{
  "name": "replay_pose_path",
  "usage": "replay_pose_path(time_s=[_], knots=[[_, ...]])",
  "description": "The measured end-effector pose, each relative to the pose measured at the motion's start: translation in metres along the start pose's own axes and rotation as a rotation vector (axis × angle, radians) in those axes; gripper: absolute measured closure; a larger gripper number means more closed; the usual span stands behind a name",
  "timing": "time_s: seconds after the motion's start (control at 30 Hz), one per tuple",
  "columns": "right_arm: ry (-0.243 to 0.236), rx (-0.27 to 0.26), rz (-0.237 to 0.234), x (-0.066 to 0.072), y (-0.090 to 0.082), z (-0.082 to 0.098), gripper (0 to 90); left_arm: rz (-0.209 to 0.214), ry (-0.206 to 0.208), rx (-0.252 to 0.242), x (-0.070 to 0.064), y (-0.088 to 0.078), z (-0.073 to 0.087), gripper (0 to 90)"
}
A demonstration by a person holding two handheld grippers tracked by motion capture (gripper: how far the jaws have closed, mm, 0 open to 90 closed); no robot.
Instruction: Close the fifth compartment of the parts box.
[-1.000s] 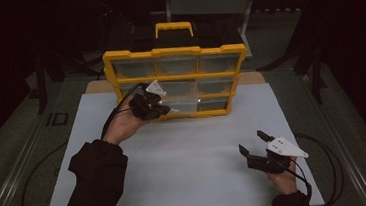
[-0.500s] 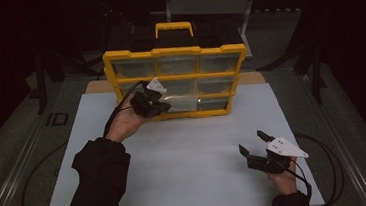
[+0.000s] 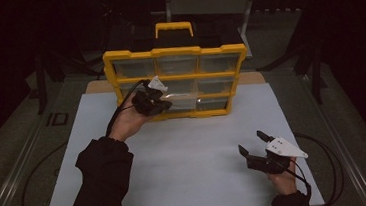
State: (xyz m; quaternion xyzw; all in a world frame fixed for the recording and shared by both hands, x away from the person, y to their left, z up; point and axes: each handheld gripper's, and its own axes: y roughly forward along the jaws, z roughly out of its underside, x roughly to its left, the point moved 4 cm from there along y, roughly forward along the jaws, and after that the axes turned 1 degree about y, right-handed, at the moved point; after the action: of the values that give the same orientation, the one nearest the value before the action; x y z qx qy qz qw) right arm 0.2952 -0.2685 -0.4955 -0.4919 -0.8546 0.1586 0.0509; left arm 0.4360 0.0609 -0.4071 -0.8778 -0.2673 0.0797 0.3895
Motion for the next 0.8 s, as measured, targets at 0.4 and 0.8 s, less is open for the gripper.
replay_pose_path(time_s=[0.4,0.8], knots=[[0.001,0.002,-0.001,0.0005,0.0003,0.0002,17.6,-0.021,-0.013,-0.008,0.0023,0.0045,-0.0022,90.0],[0.002,0.003,-0.001,0.0002,0.0005,0.0004,17.6,-0.048,-0.021,-0.012,0.0053,0.0093,-0.0076,90.0]])
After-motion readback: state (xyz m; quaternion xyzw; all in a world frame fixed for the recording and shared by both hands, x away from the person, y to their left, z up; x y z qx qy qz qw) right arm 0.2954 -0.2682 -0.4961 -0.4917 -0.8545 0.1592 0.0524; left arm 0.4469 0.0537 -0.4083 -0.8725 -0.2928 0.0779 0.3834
